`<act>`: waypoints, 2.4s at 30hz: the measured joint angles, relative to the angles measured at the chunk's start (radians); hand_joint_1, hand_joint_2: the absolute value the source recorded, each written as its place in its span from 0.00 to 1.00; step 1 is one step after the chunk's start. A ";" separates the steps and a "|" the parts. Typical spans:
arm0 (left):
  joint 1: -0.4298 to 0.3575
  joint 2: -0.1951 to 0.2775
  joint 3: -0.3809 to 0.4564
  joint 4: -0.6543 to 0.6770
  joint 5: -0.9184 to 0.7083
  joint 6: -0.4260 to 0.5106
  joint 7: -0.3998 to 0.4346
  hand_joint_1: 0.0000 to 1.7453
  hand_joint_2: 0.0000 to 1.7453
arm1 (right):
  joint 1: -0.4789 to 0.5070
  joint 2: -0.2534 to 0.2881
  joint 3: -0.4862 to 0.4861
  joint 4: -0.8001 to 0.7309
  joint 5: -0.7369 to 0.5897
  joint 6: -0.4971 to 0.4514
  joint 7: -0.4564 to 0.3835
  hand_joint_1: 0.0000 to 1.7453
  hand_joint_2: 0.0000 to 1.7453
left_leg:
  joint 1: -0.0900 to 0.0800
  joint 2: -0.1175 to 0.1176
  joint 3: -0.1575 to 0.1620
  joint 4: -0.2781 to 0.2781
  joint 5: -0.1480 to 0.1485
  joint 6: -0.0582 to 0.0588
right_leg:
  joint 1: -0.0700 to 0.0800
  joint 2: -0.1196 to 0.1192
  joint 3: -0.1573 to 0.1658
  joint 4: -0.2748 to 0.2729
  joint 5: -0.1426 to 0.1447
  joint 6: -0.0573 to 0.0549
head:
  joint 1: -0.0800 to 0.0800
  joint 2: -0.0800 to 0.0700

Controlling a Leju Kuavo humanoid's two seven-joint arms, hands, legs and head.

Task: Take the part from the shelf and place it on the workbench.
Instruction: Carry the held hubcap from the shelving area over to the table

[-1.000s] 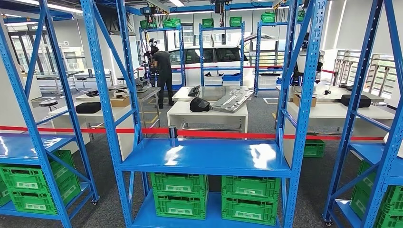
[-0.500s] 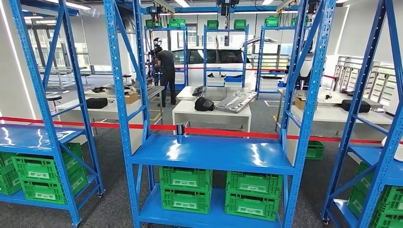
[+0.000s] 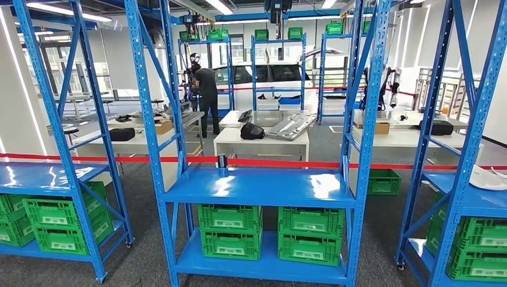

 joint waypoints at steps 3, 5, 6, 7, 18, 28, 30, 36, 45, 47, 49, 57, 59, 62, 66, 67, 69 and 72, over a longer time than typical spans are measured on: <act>0.001 0.000 0.000 0.000 0.000 0.000 0.000 1.00 1.00 | 0.000 0.000 0.000 0.000 0.000 0.000 0.000 0.00 0.00 | 0.003 0.000 0.053 0.029 0.020 0.002 | 0.004 0.000 -0.040 0.002 0.032 0.004 | -0.002 0.000; -0.001 0.000 0.000 0.000 0.000 0.000 0.000 1.00 1.00 | 0.000 0.001 0.000 0.000 0.000 0.000 0.000 0.00 0.00 | 0.000 -0.001 0.165 -0.114 0.050 0.015 | 0.007 0.002 -0.061 0.002 0.052 0.008 | -0.003 0.000; -0.002 0.000 0.000 -0.001 0.000 0.000 0.000 1.00 1.00 | 0.000 0.003 0.000 0.000 0.000 0.000 0.000 0.00 0.00 | -0.003 -0.002 0.217 -0.190 0.047 0.020 | 0.008 0.003 -0.067 0.002 0.061 0.013 | -0.002 0.000; -0.002 0.000 0.000 -0.001 0.000 0.000 0.000 1.00 1.00 | 0.000 0.004 0.000 0.000 0.000 0.000 0.000 0.00 0.00 | -0.007 -0.002 0.250 -0.243 0.040 0.026 | 0.007 0.003 -0.071 0.000 0.071 0.018 | -0.002 0.000; 0.053 -0.027 0.066 0.033 1.032 0.070 0.528 1.00 1.00 | -0.012 0.021 0.000 0.002 0.004 -0.073 0.039 0.00 0.00 | -0.013 0.008 0.171 -0.303 0.136 0.062 | -0.003 0.003 -0.142 0.276 -0.054 0.052 | 0.005 0.000; 0.059 -0.018 0.075 0.034 0.892 0.071 0.425 1.00 1.00 | -0.017 0.029 -0.006 0.001 0.005 -0.081 0.039 0.00 0.00 | -0.005 0.006 0.074 -0.170 0.094 0.011 | -0.010 0.003 0.038 -0.012 -0.023 0.014 | 0.002 0.000; 0.062 -0.014 0.075 0.037 0.858 0.044 0.400 1.00 1.00 | -0.016 0.030 -0.011 0.001 0.006 -0.082 0.037 0.00 0.00 | 0.001 0.004 0.024 -0.033 0.017 0.000 | -0.008 0.003 0.028 -0.011 -0.016 0.007 | 0.000 0.000; 0.075 -0.007 0.078 0.042 0.787 -0.028 0.355 1.00 1.00 | -0.009 0.035 -0.022 0.001 0.009 -0.083 0.035 0.00 0.00 | 0.004 0.001 0.146 -0.173 0.081 0.010 | -0.001 0.004 0.016 -0.006 -0.006 0.012 | -0.002 0.000; 0.072 0.004 0.082 0.031 0.478 -0.007 0.265 1.00 1.00 | -0.005 0.038 -0.030 0.000 0.021 -0.077 0.024 0.00 0.00 | -0.004 0.004 0.188 -0.296 0.122 0.053 | -0.001 0.004 -0.096 0.185 -0.087 0.029 | 0.003 0.000; 0.073 0.005 0.080 0.031 0.377 0.010 0.223 1.00 1.00 | -0.002 0.036 -0.031 0.000 0.028 -0.072 0.021 0.00 0.00 | -0.005 0.004 0.181 -0.293 0.124 0.053 | -0.002 0.003 -0.141 0.282 -0.114 0.035 | 0.005 0.000; 0.072 0.007 0.075 0.028 0.290 0.023 0.181 1.00 1.00 | 0.000 0.032 -0.031 0.000 0.035 -0.067 0.019 0.00 0.00 | -0.005 0.004 0.176 -0.285 0.124 0.052 | -0.004 0.003 -0.108 0.226 -0.081 0.052 | 0.006 0.000; 0.043 0.019 0.041 -0.002 0.102 0.023 0.079 1.00 1.00 | 0.005 0.023 -0.040 0.000 0.040 -0.045 0.012 0.00 0.00 | -0.004 0.000 0.141 -0.229 0.100 0.015 | -0.004 0.005 -0.001 0.002 0.001 0.023 | 0.004 0.000; 0.034 0.023 0.031 -0.009 0.090 0.012 0.066 1.00 1.00 | 0.007 0.022 -0.043 0.000 0.040 -0.042 0.008 0.00 0.00 | 0.001 -0.001 0.101 -0.137 0.044 0.004 | -0.007 0.005 -0.002 0.001 0.005 0.016 | 0.001 0.000; 0.028 0.025 0.019 -0.011 0.087 -0.005 0.052 1.00 1.00 | 0.014 0.018 -0.045 -0.003 0.039 -0.041 0.004 0.00 0.00 | 0.007 0.000 0.026 0.038 -0.026 -0.005 | -0.004 0.005 -0.005 0.002 0.006 0.014 | -0.001 0.000; 0.022 0.028 0.009 -0.020 0.108 -0.032 0.043 1.00 1.00 | 0.017 0.015 -0.049 -0.010 0.038 -0.039 0.002 0.00 0.00 | 0.004 -0.001 0.123 -0.141 0.073 0.009 | -0.001 0.007 -0.001 0.002 0.007 0.016 | -0.003 0.000; 0.020 0.029 0.008 -0.024 0.118 -0.041 0.041 1.00 1.00 | 0.017 0.015 -0.050 -0.012 0.037 -0.039 0.002 0.00 0.00 | 0.001 -0.001 0.152 -0.200 0.091 0.015 | 0.000 0.007 -0.002 0.002 0.008 0.018 | -0.002 0.000; 0.017 0.030 0.005 -0.031 0.142 -0.059 0.039 1.00 1.00 | 0.017 0.015 -0.051 -0.015 0.036 -0.037 0.001 0.00 0.00 | -0.006 -0.001 0.172 -0.243 0.093 0.024 | 0.002 0.007 -0.009 0.002 0.012 0.026 | -0.002 0.000; 0.016 0.032 0.000 -0.039 0.181 -0.086 0.037 1.00 1.00 | 0.018 0.013 -0.052 -0.016 0.034 -0.037 0.001 0.00 0.00 | -0.004 0.000 0.174 -0.263 0.108 0.038 | 0.003 0.005 -0.021 0.009 0.009 0.037 | -0.002 0.000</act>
